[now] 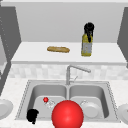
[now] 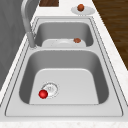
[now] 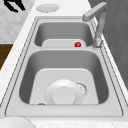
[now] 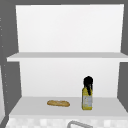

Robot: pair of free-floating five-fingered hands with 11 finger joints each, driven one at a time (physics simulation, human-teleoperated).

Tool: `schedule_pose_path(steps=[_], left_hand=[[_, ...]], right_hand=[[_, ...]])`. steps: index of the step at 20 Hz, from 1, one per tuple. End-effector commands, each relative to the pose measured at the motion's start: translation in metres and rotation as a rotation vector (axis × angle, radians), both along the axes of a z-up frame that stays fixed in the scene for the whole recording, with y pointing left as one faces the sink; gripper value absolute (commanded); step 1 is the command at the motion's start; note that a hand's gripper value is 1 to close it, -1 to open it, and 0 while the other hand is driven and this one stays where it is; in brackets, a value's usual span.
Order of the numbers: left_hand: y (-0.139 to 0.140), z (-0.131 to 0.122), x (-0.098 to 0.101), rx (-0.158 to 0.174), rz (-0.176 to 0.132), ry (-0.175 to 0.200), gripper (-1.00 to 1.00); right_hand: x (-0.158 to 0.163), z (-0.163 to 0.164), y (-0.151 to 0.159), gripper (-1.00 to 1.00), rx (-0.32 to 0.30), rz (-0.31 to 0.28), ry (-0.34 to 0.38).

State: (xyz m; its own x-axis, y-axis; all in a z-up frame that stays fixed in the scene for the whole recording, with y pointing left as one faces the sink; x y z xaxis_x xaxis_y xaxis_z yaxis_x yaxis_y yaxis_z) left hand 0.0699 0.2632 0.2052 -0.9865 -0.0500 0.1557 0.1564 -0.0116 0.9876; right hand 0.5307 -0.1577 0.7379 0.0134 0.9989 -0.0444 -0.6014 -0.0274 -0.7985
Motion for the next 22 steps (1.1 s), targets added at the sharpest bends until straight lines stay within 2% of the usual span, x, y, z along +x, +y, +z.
schedule_pose_path(steps=[1, 18, 19, 20, 22], left_hand=[[0.0, 0.0, 0.0, 0.0, 0.0, 0.0, 0.0], [0.0, 0.0, 0.0, 0.0, 0.0, 0.0, 0.0], [0.0, 0.0, 0.0, 0.0, 0.0, 0.0, 0.0], [0.0, 0.0, 0.0, 0.0, 0.0, 0.0, 0.0], [0.0, 0.0, 0.0, 0.0, 0.0, 0.0, 0.0]], right_hand=[[-0.002, -0.013, -0.003, 1.0, 0.003, 0.0, -0.011], [0.01, 0.0, 0.0, 1.0, 0.003, -0.001, 0.032], [0.01, 0.0, 0.0, -1.0, 0.003, -0.001, 0.032], [0.009, 0.002, 0.001, -1.0, -0.03, -0.001, 0.015], [0.01, 0.003, -0.001, -1.0, -0.038, 0.001, 0.01]])
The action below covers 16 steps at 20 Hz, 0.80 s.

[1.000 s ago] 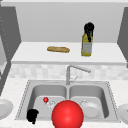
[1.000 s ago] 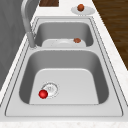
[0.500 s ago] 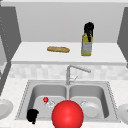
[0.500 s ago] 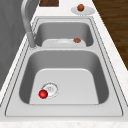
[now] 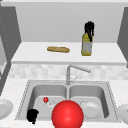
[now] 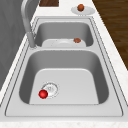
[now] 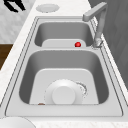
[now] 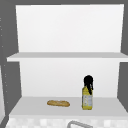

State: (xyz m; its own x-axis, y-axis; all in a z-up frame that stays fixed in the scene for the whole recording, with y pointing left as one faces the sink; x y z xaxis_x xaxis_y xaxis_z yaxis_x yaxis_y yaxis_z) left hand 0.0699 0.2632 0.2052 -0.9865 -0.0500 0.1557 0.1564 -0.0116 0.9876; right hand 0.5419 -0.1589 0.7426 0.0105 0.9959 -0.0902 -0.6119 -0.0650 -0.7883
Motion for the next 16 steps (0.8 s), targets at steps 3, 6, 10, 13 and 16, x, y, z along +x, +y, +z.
schedule_pose_path(steps=[3, 6, 10, 13, 16], left_hand=[[0.0, 0.0, 0.0, 0.0, 0.0, 0.0, 0.0], [0.0, 0.0, 0.0, 0.0, 0.0, 0.0, 0.0], [0.0, 0.0, 0.0, 0.0, 0.0, 0.0, 0.0], [0.0, 0.0, 0.0, 0.0, 0.0, 0.0, 0.0], [0.0, 0.0, 0.0, 0.0, 0.0, 0.0, 0.0]], right_hand=[[0.0009, 0.0006, -0.002, -1.0, 0.008, 0.003, 0.002], [0.0014, 0.0012, -0.0035, -1.0, 0.011, 0.007, 0.003], [0.0015, 0.0016, -0.0031, -1.0, 0.011, 0.01, 0.004], [0.0016, 0.0019, -0.0035, -1.0, 0.013, 0.008, 0.009], [0.0016, 0.004, -0.0039, -1.0, 0.013, 0.004, 0.005]])
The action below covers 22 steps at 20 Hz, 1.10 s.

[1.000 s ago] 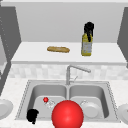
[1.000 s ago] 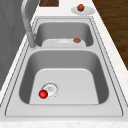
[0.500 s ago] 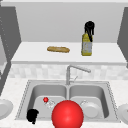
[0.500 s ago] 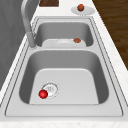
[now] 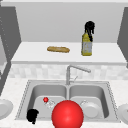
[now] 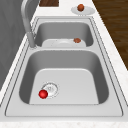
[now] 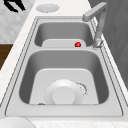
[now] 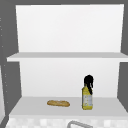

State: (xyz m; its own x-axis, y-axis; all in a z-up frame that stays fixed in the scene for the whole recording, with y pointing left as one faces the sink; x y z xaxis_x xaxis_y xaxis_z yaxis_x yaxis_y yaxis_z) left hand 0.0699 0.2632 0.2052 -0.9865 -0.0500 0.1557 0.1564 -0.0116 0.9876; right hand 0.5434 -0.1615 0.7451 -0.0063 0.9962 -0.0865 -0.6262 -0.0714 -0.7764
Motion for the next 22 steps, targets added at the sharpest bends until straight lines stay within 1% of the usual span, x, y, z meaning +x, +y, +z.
schedule_pose_path(steps=[1, 7, 16, 18, 22], left_hand=[[0.0, 0.0, 0.0, 0.0, 0.0, 0.0, 0.0], [0.0, 0.0, 0.0, 0.0, 0.0, 0.0, 0.0], [0.0, 0.0, 0.0, 0.0, 0.0, 0.0, 0.0], [0.0, 0.0, 0.0, 0.0, 0.0, 0.0, 0.0], [0.0, 0.0, 0.0, 0.0, 0.0, 0.0, 0.0]], right_hand=[[0.0, 0.004, -0.003, -1.0, 0.011, -0.016, -0.016], [-0.002, 0.018, -0.005, -1.0, 0.002, -0.025, -0.016], [-0.004, 0.053, -0.01, -1.0, -0.007, -0.012, -0.02], [-0.004, 0.06, -0.016, -1.0, 0.006, -0.008, 0.001], [-0.001, 0.069, -0.026, -1.0, 0.023, 0.001, 0.009]])
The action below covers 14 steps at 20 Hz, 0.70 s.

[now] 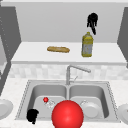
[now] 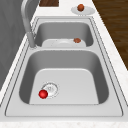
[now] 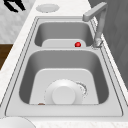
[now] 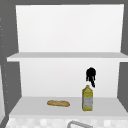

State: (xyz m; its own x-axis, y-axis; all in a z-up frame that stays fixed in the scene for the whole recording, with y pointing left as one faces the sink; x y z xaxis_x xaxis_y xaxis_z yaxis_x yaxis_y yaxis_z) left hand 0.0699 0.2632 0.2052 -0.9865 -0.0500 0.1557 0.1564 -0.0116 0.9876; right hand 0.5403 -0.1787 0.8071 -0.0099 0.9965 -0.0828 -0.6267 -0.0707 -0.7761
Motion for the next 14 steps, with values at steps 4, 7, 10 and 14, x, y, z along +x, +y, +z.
schedule_pose_path(steps=[4, 7, 10, 14], left_hand=[[0.0, 0.0, 0.0, 0.0, 0.0, 0.0, 0.0], [0.0, 0.0, 0.0, 0.0, 0.0, 0.0, 0.0], [0.0, 0.0, 0.0, 0.0, 0.0, 0.0, 0.0], [0.0, 0.0, 0.0, 0.0, 0.0, 0.0, 0.0]], right_hand=[[0.002, 0.014, -0.023, -1.0, 0.031, 0.0, 0.001], [0.0, 0.016, -0.044, -1.0, 0.065, 0.003, -0.003], [-0.002, 0.016, -0.06, -1.0, 0.099, 0.009, -0.01], [-0.012, 0.016, -0.084, -1.0, 0.127, 0.012, -0.01]])
